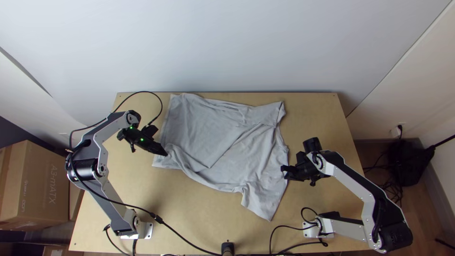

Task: Fold the t-shirt

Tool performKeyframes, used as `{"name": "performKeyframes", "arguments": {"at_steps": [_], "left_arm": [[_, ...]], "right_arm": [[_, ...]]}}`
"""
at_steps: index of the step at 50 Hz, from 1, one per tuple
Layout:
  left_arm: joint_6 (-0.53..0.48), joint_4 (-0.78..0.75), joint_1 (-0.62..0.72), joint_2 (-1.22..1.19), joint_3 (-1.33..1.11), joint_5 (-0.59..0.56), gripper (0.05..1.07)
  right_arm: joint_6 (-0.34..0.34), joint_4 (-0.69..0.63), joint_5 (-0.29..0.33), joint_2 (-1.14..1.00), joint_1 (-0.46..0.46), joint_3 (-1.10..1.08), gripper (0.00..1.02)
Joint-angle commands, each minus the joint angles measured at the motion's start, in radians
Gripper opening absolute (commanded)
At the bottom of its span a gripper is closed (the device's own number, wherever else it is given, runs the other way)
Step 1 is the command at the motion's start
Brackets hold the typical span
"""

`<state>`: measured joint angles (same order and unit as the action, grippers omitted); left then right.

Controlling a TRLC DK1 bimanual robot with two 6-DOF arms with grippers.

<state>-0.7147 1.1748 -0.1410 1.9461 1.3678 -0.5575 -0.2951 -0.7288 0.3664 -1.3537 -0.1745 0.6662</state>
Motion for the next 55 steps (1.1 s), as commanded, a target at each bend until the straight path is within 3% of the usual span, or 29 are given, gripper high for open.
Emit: {"name": "performKeyframes", "arguments": {"at_steps": [1,17,21,26,34,37,48,55], "left_arm": [[-0.003,-0.001,0.009,0.020,-0.022,-0.010,0.08],[0.052,-0.006,-0.031,-0.070,0.002,-0.010,0.08],[0.109,-0.023,-0.034,-0.130,-0.001,-0.010,0.08],[0.248,-0.156,-0.012,-0.269,-0.056,0.001,0.08],[0.463,-0.356,0.067,-0.490,-0.150,0.113,0.08],[0.518,-0.412,0.092,-0.550,-0.170,0.185,0.08],[0.650,-0.511,0.132,-0.699,-0.148,0.389,0.08],[0.653,-0.546,0.132,-0.766,-0.095,0.464,0.08]], "right_arm": [[-0.018,0.008,-0.017,0.005,0.007,-0.031,0.02],[-0.041,0.019,-0.018,0.074,0.027,-0.020,0.02],[-0.041,0.020,-0.050,0.120,0.027,-0.005,0.02],[-0.041,0.035,-0.121,0.165,0.017,0.013,0.02],[-0.006,0.154,-0.236,0.217,-0.037,0.021,0.02],[-0.012,0.235,-0.242,0.252,-0.039,0.027,0.02],[0.010,0.284,-0.254,0.266,-0.042,0.251,0.02],[0.048,0.310,-0.274,0.234,-0.056,0.417,0.02]]}}
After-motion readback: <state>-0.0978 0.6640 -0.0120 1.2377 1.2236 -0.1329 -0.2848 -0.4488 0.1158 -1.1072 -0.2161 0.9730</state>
